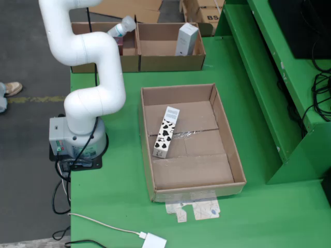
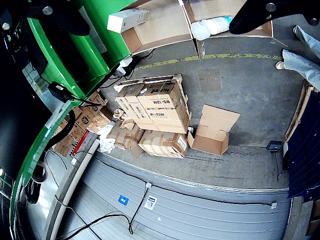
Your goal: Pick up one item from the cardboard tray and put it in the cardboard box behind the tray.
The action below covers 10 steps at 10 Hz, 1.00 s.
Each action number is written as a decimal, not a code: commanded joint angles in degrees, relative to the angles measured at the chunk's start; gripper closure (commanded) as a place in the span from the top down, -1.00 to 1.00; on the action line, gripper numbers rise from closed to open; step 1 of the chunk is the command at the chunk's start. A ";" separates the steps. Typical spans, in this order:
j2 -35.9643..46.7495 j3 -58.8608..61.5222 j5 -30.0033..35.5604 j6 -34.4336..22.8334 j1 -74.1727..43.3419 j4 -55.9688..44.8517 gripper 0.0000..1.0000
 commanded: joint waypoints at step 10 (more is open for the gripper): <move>17.48 1.23 12.87 13.44 -3.18 -28.64 1.00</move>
